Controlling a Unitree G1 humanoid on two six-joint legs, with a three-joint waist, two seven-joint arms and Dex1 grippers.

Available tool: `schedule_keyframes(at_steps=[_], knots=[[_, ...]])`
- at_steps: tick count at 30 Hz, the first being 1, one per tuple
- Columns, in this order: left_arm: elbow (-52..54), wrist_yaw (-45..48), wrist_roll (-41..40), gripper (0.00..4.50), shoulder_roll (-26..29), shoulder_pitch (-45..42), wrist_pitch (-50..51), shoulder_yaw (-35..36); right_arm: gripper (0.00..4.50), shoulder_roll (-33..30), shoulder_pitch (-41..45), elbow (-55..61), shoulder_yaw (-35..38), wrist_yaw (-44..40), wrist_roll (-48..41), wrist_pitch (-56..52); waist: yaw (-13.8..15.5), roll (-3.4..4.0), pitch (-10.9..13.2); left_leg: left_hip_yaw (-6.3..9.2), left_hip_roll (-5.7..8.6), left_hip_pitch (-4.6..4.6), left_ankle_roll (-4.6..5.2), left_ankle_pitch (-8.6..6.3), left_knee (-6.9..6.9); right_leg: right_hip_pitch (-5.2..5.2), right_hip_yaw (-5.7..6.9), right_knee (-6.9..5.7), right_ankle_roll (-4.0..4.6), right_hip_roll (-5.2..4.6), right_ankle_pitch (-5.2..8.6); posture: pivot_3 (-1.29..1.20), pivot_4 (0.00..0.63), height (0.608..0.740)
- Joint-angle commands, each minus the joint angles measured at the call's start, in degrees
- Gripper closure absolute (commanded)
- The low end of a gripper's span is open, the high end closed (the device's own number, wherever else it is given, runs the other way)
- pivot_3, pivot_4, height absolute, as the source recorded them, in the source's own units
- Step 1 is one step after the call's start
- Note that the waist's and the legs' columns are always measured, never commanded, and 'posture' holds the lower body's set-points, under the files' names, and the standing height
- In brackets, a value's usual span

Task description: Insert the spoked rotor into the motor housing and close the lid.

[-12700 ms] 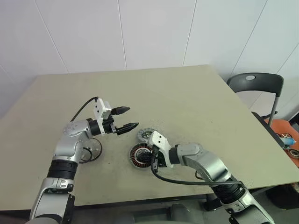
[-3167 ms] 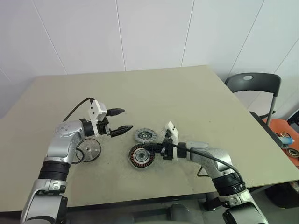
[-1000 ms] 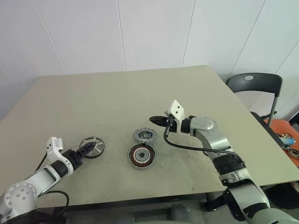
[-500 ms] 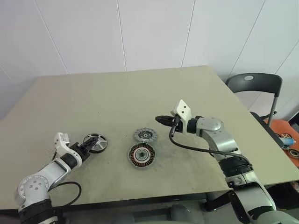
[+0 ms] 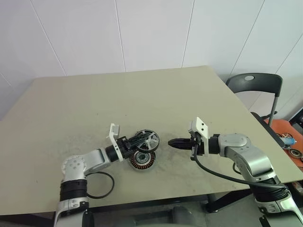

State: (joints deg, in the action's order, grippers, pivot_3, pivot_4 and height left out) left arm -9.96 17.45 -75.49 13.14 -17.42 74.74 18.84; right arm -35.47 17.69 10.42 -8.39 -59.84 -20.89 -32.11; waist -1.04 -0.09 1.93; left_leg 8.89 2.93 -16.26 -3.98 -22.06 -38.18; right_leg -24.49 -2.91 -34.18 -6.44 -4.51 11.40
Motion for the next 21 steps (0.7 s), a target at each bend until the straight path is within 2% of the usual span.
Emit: schedule_keyframes(at_steps=[1,8,14,21], knots=[[1.0,2.4,-0.8,3.29,3.6,0.7,1.9,1.4,4.50,-0.7,0.4,1.6,0.7,1.2,0.6,0.9,0.3,0.01,0.0,0.01,0.00,0.02,0.02,-0.01,0.00,0.02,0.00,0.01,0.00,0.00,0.00,0.00,0.000,0.740],[3.5,1.6,-5.4,3.29,6.2,5.1,5.7,3.6,4.50,-0.4,0.2,1.1,0.2,1.8,0.8,1.0,0.5,-0.03,0.0,0.05,0.05,0.11,-0.06,0.04,-0.05,-0.02,0.00,0.08,0.00,-0.06,-0.01,0.00,0.000,0.740],[4.1,-0.4,-7.0,3.29,3.6,5.3,4.1,3.0,4.50,0.5,0.9,0.7,-0.4,1.9,0.9,1.0,0.6,-0.03,0.0,0.08,0.06,0.03,-0.06,0.04,-0.04,-0.08,0.02,0.09,0.00,-0.09,-0.01,0.00,0.000,0.740],[3.6,-0.5,-5.0,3.29,0.9,5.1,2.4,1.1,4.50,1.0,0.9,0.9,-0.6,2.3,0.7,0.8,0.6,-0.03,0.0,0.06,0.05,0.04,-0.07,0.04,-0.04,-0.08,0.02,0.09,0.00,-0.08,-0.01,0.00,0.000,0.740]])
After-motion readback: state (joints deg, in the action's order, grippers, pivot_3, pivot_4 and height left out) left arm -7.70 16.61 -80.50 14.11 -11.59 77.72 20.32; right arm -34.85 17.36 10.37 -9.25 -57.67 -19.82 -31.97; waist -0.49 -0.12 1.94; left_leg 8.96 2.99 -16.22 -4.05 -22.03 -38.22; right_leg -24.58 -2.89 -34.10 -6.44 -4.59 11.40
